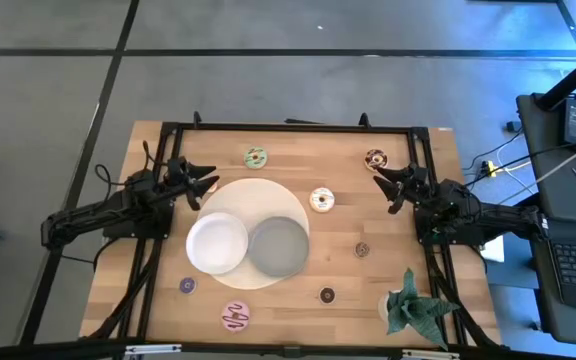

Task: Pick & Place donuts

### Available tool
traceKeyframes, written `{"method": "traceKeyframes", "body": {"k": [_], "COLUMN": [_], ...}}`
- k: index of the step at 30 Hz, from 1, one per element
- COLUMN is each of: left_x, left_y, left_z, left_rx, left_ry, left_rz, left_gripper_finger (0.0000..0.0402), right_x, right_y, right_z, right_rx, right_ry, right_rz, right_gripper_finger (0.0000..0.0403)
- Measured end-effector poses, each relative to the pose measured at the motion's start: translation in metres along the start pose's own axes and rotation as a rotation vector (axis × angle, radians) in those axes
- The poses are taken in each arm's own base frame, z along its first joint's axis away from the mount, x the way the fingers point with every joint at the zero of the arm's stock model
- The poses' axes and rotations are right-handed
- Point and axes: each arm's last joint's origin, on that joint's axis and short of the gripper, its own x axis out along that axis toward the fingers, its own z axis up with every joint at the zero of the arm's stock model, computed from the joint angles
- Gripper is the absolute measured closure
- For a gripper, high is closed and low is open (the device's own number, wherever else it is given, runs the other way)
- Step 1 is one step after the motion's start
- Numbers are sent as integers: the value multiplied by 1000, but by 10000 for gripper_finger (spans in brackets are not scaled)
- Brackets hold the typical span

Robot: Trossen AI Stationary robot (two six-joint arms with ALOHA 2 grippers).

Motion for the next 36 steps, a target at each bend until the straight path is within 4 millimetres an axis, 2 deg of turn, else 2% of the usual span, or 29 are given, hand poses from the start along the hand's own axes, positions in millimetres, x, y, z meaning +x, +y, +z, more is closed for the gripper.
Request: {"method": "traceKeyframes", "body": {"k": [36], "left_x": [0], "left_y": [0], "left_z": [0], "left_rx": [0], "left_ry": [0], "left_rz": [0], "left_gripper_finger": [212], "right_x": [0], "right_y": [0], "right_z": [1], "right_rx": [8], "right_ry": [-17], "right_rz": [-13], "right_gripper_finger": [225]}}
